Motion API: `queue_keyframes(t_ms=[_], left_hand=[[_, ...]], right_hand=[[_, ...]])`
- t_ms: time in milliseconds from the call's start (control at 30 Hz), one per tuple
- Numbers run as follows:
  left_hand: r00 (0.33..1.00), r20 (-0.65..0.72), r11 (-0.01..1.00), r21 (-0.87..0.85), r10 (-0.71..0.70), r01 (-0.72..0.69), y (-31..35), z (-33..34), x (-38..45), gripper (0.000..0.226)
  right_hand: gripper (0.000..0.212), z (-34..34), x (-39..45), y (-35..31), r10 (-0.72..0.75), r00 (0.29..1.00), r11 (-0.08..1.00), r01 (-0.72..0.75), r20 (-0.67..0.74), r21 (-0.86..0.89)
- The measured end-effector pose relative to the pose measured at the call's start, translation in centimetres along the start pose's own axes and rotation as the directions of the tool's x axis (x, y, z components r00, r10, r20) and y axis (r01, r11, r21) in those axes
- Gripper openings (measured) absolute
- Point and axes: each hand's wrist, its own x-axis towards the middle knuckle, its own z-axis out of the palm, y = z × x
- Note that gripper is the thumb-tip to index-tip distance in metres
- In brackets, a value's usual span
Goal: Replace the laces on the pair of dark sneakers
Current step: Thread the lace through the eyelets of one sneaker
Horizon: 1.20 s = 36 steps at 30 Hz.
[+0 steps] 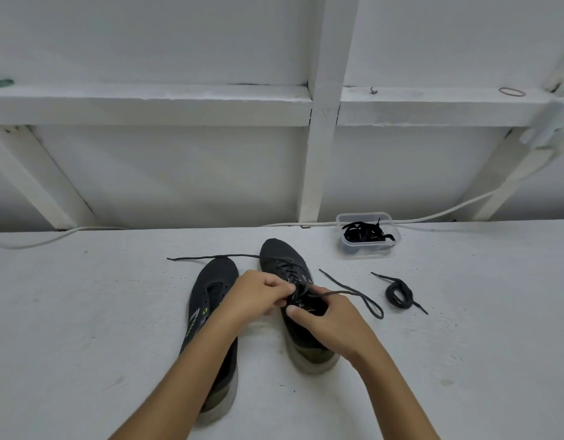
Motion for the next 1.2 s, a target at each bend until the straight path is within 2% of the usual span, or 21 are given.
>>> queue_keyframes(t_ms=[167, 267, 367, 433, 500, 567, 667, 733, 800, 833, 900, 967, 1033, 1133, 1200], left_hand=[[1.0, -0.027, 0.996, 0.084, 0.009, -0.006, 0.5, 0.1, 0.8, 0.01], [0.998, 0.003, 0.976, 0.211, 0.059, -0.058, 0.8, 0.1, 1.2, 0.018], [0.996, -0.011, 0.972, 0.217, 0.091, -0.086, 0.9, 0.0, 1.6, 0.018], [0.997, -0.043, 0.99, 0.128, 0.065, -0.059, 0.7, 0.4, 1.9, 0.017], [0.998, -0.051, 0.991, -0.131, -0.036, 0.029, 0.6, 0.9, 2.1, 0.019], [0.995, -0.033, 0.967, -0.243, -0.091, 0.081, 0.3, 0.6, 2.0, 0.02], [0.999, 0.002, 0.995, -0.094, -0.033, 0.033, -0.6, -0.3, 1.4, 0.025], [0.999, 0.043, 0.998, 0.059, 0.022, -0.024, -0.7, -0.5, 0.8, 0.021], [0.996, 0.024, 0.983, 0.159, 0.085, -0.088, -0.4, -0.6, 0.9, 0.014], [0.996, -0.017, 0.985, 0.152, 0.091, -0.087, -0.1, -0.7, 1.1, 0.014], [0.995, -0.102, 0.999, -0.028, 0.012, -0.015, 0.4, -0.9, 1.5, 0.016], [0.992, -0.117, 0.983, -0.18, -0.052, 0.03, 0.3, -0.9, 1.5, 0.019], [0.999, -0.053, 0.991, -0.132, -0.004, -0.003, -0.4, -0.8, 1.2, 0.02], [0.994, 0.085, 0.996, 0.035, 0.075, -0.078, -0.8, -0.8, 0.8, 0.017], [0.99, 0.05, 0.986, 0.101, 0.128, -0.132, -0.7, -0.9, 1.2, 0.015]], right_hand=[[0.031, 0.9, 0.5, -0.4, 0.021, 0.997, 0.992, -0.03, -0.069, -0.122], [0.03, 1.1, 0.8, -0.1, 0.016, 0.994, 0.99, -0.03, -0.11, -0.134], [0.032, 1.3, 0.8, 0.1, 0.011, 0.993, 0.99, -0.027, -0.118, -0.136], [0.039, 1.4, 0.7, 0.3, 0.01, 0.992, 0.992, -0.026, -0.126, -0.127], [0.046, 1.5, 0.7, 0.4, 0.009, 0.991, 0.992, -0.025, -0.135, -0.122], [0.046, 1.5, 0.7, 0.6, 0.001, 0.99, 0.993, -0.017, -0.14, -0.117], [0.042, 1.5, 0.6, 0.7, -0.013, 0.988, 0.994, -0.004, -0.154, -0.11], [0.041, 1.6, 0.5, 0.7, -0.025, 0.987, 0.994, 0.008, -0.156, -0.109], [0.039, 1.6, 0.4, 0.7, -0.029, 0.987, 0.994, 0.013, -0.156, -0.104], [0.039, 1.6, 0.4, 0.6, -0.029, 0.988, 0.995, 0.013, -0.155, -0.102], [0.038, 1.6, 0.3, 0.5, -0.026, 0.989, 0.995, 0.012, -0.146, -0.097], [0.035, 1.6, 0.2, 0.4, -0.023, 0.99, 0.995, 0.01, -0.139, -0.096], [0.029, 1.6, 0.1, 0.4, -0.021, 0.989, 0.996, 0.008, -0.145, -0.09], [0.034, 1.7, -0.2, 0.4, -0.027, 0.988, 0.997, 0.014, -0.153, -0.08], [0.034, 1.7, -0.2, 0.4, -0.031, 0.987, 0.997, 0.019, -0.156, -0.075]])
